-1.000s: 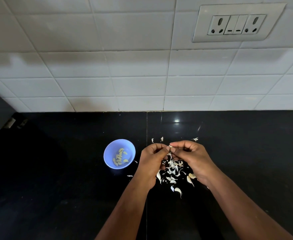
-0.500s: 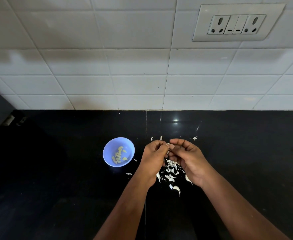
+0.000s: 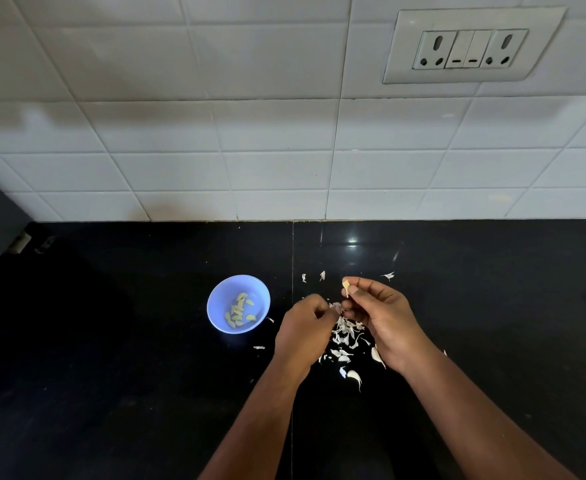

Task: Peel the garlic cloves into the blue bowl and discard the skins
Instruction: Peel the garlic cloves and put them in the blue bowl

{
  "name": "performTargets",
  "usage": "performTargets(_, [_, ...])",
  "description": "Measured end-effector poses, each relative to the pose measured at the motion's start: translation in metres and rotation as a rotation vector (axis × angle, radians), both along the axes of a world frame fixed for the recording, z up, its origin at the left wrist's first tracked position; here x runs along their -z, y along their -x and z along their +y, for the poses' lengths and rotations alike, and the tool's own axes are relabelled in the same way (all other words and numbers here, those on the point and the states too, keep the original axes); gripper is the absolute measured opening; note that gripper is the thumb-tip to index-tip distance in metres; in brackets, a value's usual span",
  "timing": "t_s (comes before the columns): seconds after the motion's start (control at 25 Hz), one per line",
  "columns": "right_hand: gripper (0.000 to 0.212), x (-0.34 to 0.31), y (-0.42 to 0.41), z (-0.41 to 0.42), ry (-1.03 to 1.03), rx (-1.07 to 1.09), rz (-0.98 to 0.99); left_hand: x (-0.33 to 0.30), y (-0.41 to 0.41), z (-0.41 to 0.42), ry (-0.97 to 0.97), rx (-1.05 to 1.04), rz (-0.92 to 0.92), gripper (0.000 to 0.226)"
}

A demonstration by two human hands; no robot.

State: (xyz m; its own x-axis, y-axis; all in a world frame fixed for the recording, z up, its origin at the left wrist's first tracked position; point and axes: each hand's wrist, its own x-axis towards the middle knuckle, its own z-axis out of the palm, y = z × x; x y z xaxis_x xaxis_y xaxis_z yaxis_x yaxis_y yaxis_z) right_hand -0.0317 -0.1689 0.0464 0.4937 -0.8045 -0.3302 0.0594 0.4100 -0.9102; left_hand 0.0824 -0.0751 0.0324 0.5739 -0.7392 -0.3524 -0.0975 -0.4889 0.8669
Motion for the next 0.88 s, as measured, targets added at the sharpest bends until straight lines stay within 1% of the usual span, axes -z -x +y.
performTargets(0.04, [0.017,0.000,0.000,0.001,0.064,-0.005,0.060,0.000,0.000,0.000,0.016,0.008,-0.006,0.008])
performTargets(0.08, [0.017,-0.001,0.001,0.002,0.121,-0.013,0.112,0.000,0.000,0.000,0.045,0.008,-0.005,0.021])
performTargets(0.12, [0.017,-0.002,0.001,0.003,0.169,-0.024,0.149,-0.002,0.001,-0.001,0.091,-0.020,0.025,0.025])
performTargets(0.24, [0.016,-0.003,0.004,0.005,0.285,-0.063,0.219,-0.011,0.005,-0.006,0.231,-0.137,0.133,0.012])
performTargets(0.32, [0.017,-0.004,0.006,0.007,0.345,-0.084,0.258,-0.012,0.007,-0.008,0.251,-0.169,0.164,0.008])
performTargets(0.44, [0.018,-0.003,0.005,0.010,0.439,-0.101,0.338,-0.009,0.006,-0.012,0.231,-0.213,0.143,0.010])
performTargets(0.52, [0.019,-0.004,0.003,0.011,0.365,-0.066,0.288,-0.009,0.009,-0.014,0.235,-0.242,0.200,0.013])
performTargets(0.6, [0.019,-0.004,0.000,0.010,0.213,-0.021,0.186,-0.009,0.012,-0.015,0.263,-0.279,0.299,0.014])
performTargets(0.72, [0.016,-0.003,-0.004,0.010,0.019,0.017,0.077,-0.006,0.017,-0.017,0.255,-0.288,0.346,0.017])
performTargets(0.8, [0.014,-0.001,-0.006,0.010,0.001,0.030,0.052,-0.004,0.019,-0.018,0.209,-0.277,0.379,0.022])
performTargets(0.88, [0.015,-0.001,-0.006,0.011,0.087,0.024,0.086,-0.001,0.018,-0.019,0.151,-0.274,0.365,0.029])
